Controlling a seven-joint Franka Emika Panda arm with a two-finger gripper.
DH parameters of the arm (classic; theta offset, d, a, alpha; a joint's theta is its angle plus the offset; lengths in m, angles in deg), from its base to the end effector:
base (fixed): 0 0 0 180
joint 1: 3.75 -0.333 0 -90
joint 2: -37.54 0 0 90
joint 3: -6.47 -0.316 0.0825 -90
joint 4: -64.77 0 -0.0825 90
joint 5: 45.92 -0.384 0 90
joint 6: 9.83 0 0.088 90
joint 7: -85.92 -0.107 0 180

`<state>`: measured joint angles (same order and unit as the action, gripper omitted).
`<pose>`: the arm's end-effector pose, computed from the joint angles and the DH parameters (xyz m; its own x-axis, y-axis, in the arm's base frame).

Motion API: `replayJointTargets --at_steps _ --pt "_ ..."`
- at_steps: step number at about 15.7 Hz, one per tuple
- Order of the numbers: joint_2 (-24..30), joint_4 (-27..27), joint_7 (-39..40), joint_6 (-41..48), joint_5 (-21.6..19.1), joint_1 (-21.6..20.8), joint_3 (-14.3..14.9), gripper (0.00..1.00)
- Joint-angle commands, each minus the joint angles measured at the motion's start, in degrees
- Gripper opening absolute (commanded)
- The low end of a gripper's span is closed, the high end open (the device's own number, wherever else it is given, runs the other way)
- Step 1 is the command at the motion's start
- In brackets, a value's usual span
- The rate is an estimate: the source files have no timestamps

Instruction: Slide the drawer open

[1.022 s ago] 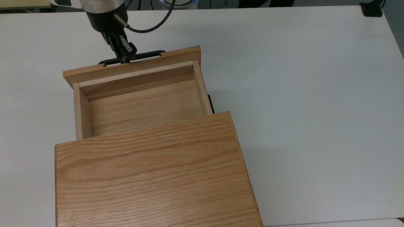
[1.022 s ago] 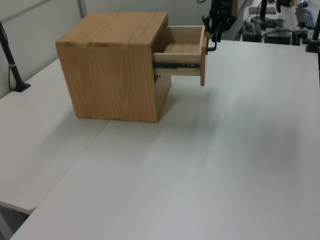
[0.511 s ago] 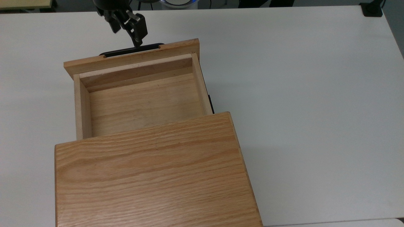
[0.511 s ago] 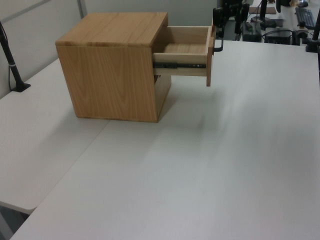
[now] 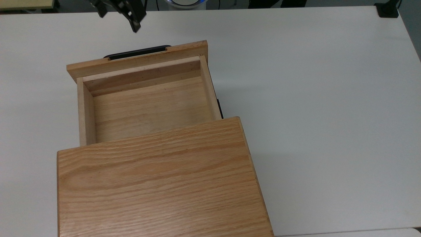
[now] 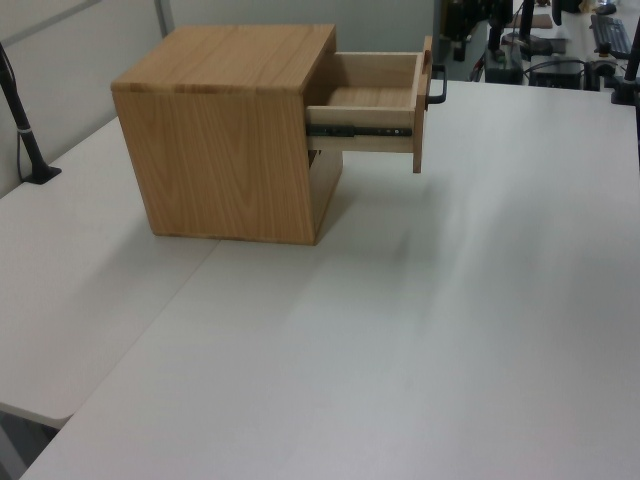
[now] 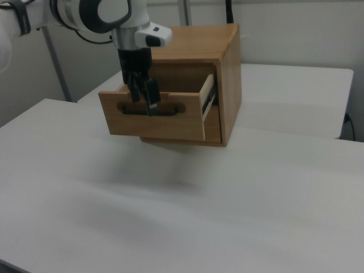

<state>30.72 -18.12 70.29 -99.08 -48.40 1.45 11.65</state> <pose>0.5818 -0.0984 0.6140 0.8991 -0.4374 -0.0160 -0.4377 -0.8987 -0.0293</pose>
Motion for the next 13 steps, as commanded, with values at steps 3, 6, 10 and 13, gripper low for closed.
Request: replayJointTargets --at_steps 3,6,10,13 --pt "5.4 -3.1 12.8 1.1 0.1 1.0 0.3 1.0" --pt "8.0 -6.6 13.9 -1.3 0.4 0.9 1.0 1.0" --pt "13.7 -15.0 16.5 -8.9 2.2 -2.8 4.1 1.0" --pt "12.7 -14.8 16.1 -8.8 4.1 -6.6 5.8 1.0"
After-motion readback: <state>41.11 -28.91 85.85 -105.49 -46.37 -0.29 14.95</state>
